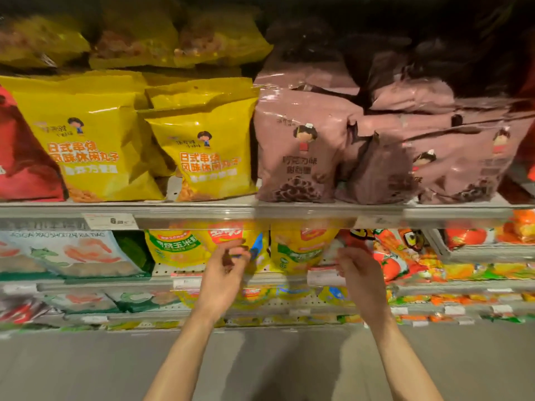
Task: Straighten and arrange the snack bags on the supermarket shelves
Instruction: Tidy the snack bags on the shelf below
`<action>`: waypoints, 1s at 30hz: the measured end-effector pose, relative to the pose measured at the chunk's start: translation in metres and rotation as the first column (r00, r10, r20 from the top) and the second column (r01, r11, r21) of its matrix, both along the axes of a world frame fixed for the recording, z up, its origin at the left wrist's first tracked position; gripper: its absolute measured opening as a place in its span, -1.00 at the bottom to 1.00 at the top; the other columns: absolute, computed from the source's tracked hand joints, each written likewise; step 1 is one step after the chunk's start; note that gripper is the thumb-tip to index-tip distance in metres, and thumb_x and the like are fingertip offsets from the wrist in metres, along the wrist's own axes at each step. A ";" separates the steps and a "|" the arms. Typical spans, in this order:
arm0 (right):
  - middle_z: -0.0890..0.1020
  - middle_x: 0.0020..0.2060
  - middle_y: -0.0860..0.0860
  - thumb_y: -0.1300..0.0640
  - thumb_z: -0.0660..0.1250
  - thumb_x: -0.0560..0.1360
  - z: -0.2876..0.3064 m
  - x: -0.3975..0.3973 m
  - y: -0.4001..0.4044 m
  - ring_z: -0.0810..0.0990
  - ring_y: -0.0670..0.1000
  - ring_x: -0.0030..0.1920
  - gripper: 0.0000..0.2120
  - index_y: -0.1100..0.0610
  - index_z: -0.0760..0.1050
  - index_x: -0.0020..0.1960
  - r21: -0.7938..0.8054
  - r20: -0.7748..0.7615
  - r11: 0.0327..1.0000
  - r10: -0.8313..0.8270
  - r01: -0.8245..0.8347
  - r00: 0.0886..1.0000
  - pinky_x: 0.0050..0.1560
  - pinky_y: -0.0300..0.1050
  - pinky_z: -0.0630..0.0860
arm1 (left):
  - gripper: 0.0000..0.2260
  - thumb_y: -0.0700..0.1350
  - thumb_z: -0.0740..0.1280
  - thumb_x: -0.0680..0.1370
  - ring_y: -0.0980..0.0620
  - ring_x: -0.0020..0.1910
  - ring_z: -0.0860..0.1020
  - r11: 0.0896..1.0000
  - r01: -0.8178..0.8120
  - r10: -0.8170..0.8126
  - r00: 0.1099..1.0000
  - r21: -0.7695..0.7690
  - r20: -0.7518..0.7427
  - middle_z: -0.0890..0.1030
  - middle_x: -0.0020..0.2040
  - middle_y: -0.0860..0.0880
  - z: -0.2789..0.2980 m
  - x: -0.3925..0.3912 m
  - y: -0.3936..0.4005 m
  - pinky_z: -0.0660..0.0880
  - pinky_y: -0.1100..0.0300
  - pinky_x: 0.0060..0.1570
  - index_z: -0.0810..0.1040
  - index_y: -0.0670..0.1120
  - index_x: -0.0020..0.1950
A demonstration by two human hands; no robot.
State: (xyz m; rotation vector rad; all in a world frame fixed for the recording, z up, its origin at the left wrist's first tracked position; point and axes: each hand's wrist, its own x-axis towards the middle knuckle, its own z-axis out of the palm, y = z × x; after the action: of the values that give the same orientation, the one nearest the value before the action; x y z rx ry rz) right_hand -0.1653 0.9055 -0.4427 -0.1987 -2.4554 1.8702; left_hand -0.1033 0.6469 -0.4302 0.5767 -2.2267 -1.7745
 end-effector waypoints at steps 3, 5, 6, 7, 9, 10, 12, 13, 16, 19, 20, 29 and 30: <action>0.69 -0.04 0.02 0.18 0.37 0.62 -0.002 -0.015 0.010 0.61 0.04 -0.05 -0.91 0.13 0.63 0.09 0.092 0.038 0.994 0.052 -0.056 0.998 -0.01 -0.10 0.47 | -0.75 -0.17 0.44 0.58 0.11 -0.01 0.60 0.997 -0.083 0.083 0.996 -0.001 0.023 0.62 -0.01 0.05 -0.006 -0.009 0.003 0.54 0.06 0.13 0.55 -0.08 0.25; 0.66 0.02 0.00 0.17 0.37 0.62 -0.004 -0.023 0.009 0.61 0.01 -0.01 -0.83 0.16 0.60 0.20 0.110 0.055 0.992 0.056 -0.061 0.997 0.00 -0.18 0.44 | -0.60 -0.08 0.49 0.54 0.01 0.07 0.57 0.983 -0.175 0.177 0.984 -0.048 0.036 0.55 0.02 0.02 -0.009 -0.011 -0.003 0.50 0.01 0.19 0.47 -0.11 0.32; 0.65 0.02 -0.01 0.17 0.37 0.62 -0.005 -0.026 0.006 0.61 -0.01 -0.03 -0.81 0.17 0.59 0.21 0.103 0.052 0.993 0.059 -0.064 0.997 -0.04 -0.25 0.45 | -0.49 -0.03 0.52 0.50 0.01 0.09 0.54 0.974 -0.218 0.221 0.974 -0.066 0.043 0.52 0.05 0.04 -0.010 -0.012 -0.009 0.48 0.03 0.21 0.43 -0.11 0.36; 0.64 0.01 -0.01 0.17 0.37 0.62 -0.006 -0.026 0.000 0.61 -0.05 -0.05 -0.82 0.18 0.58 0.20 0.111 0.038 0.991 0.075 -0.079 0.996 -0.08 -0.36 0.45 | -0.39 0.03 0.55 0.47 0.01 0.14 0.52 0.965 -0.248 0.253 0.966 -0.087 0.051 0.50 0.13 0.03 -0.011 -0.013 -0.016 0.45 0.04 0.25 0.38 -0.13 0.41; 0.65 0.02 0.01 0.17 0.37 0.62 -0.010 -0.023 -0.016 0.60 -0.17 -0.05 -0.87 0.16 0.58 0.15 0.141 0.016 0.980 0.139 -0.140 0.990 -0.10 -0.46 0.45 | -0.21 0.10 0.59 0.41 -0.05 0.32 0.43 0.952 -0.273 0.284 0.957 -0.136 0.065 0.44 0.33 -0.07 -0.013 -0.018 -0.032 0.36 0.02 0.38 0.30 -0.15 0.48; 0.66 0.02 0.02 0.18 0.37 0.62 -0.012 -0.021 -0.026 0.62 -0.18 -0.05 -0.91 0.12 0.58 0.12 0.141 0.014 0.976 0.168 -0.168 0.986 -0.08 -0.42 0.49 | -0.17 0.11 0.61 0.39 -0.08 0.38 0.40 0.951 -0.271 0.282 0.957 -0.147 0.060 0.42 0.39 -0.10 -0.014 -0.022 -0.041 0.32 0.01 0.43 0.28 -0.16 0.49; 0.67 -0.02 -0.02 0.18 0.36 0.62 -0.014 -0.016 -0.046 0.66 -0.07 -0.05 -0.93 0.03 0.55 0.07 0.131 0.021 0.972 0.196 -0.198 0.980 0.02 -0.13 0.61 | -0.17 0.09 0.64 0.35 -0.06 0.38 0.43 0.959 -0.249 0.254 0.967 -0.134 0.015 0.46 0.39 -0.09 -0.014 -0.028 -0.053 0.34 0.02 0.42 0.31 -0.13 0.46; 0.66 -0.04 -0.06 0.17 0.36 0.62 -0.015 -0.014 -0.056 0.66 -0.01 -0.04 -0.91 -0.01 0.54 0.06 0.128 0.020 0.971 0.202 -0.203 0.979 0.07 0.01 0.62 | -0.21 0.08 0.65 0.34 -0.03 0.35 0.47 0.965 -0.236 0.236 0.972 -0.117 -0.011 0.50 0.35 -0.05 -0.012 -0.030 -0.058 0.37 0.04 0.40 0.34 -0.09 0.42; 0.69 -0.02 -0.06 0.15 0.37 0.62 -0.013 -0.012 -0.081 0.66 0.02 -0.01 -0.92 0.05 0.58 0.10 0.155 -0.030 0.963 0.228 -0.221 0.973 0.11 0.04 0.60 | -0.39 0.10 0.66 0.32 0.13 0.21 0.60 0.978 -0.189 0.181 0.979 -0.088 -0.091 0.65 0.19 0.13 -0.009 -0.035 -0.071 0.47 0.13 0.30 0.45 0.22 0.27; 0.69 0.01 -0.10 0.14 0.38 0.62 -0.010 -0.010 -0.099 0.66 -0.03 0.00 -0.86 0.06 0.59 0.18 0.161 -0.052 0.958 0.250 -0.239 0.967 0.10 -0.10 0.57 | -0.35 0.23 0.62 0.29 0.11 0.16 0.65 0.992 -0.112 0.107 0.991 -0.056 -0.081 0.70 0.14 0.09 -0.007 -0.040 -0.084 0.55 0.02 0.26 0.53 0.06 0.29; 0.68 -0.04 -0.18 0.13 0.38 0.62 -0.009 -0.009 -0.104 0.65 -0.10 -0.03 -0.85 0.05 0.57 0.19 0.172 -0.049 0.954 0.257 -0.246 0.965 0.06 -0.18 0.56 | -0.32 0.28 0.61 0.29 0.06 0.16 0.66 0.993 -0.102 0.097 0.992 -0.054 -0.075 0.71 0.14 0.04 -0.006 -0.042 -0.087 0.56 -0.04 0.26 0.56 -0.03 0.28; 0.61 -0.11 -0.25 0.05 0.36 0.63 -0.010 0.002 -0.117 0.61 -0.23 -0.08 -0.68 0.09 0.51 0.36 0.236 0.043 0.935 0.262 -0.264 0.964 0.04 -0.11 0.56 | -0.59 0.05 0.64 0.37 0.02 -0.15 0.72 0.995 -0.090 0.089 0.995 -0.031 -0.034 0.75 -0.16 -0.03 -0.013 -0.048 -0.099 0.66 0.09 -0.11 0.65 -0.14 0.07; 0.59 -0.07 -0.24 0.04 0.36 0.63 -0.009 0.002 -0.118 0.60 -0.20 -0.06 -0.66 0.10 0.50 0.37 0.240 0.049 0.934 0.260 -0.264 0.964 0.08 -0.05 0.57 | -0.62 0.03 0.65 0.36 0.14 -0.23 0.70 0.996 -0.084 0.083 0.996 -0.031 -0.040 0.74 -0.20 0.02 -0.012 -0.047 -0.100 0.61 0.23 -0.22 0.66 -0.12 0.04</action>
State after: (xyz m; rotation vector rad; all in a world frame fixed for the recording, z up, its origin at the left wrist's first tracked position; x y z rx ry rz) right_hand -0.1633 0.7877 -0.4521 0.1325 -2.8137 1.6261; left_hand -0.1506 0.5470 -0.4426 0.6146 -2.1692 -1.6907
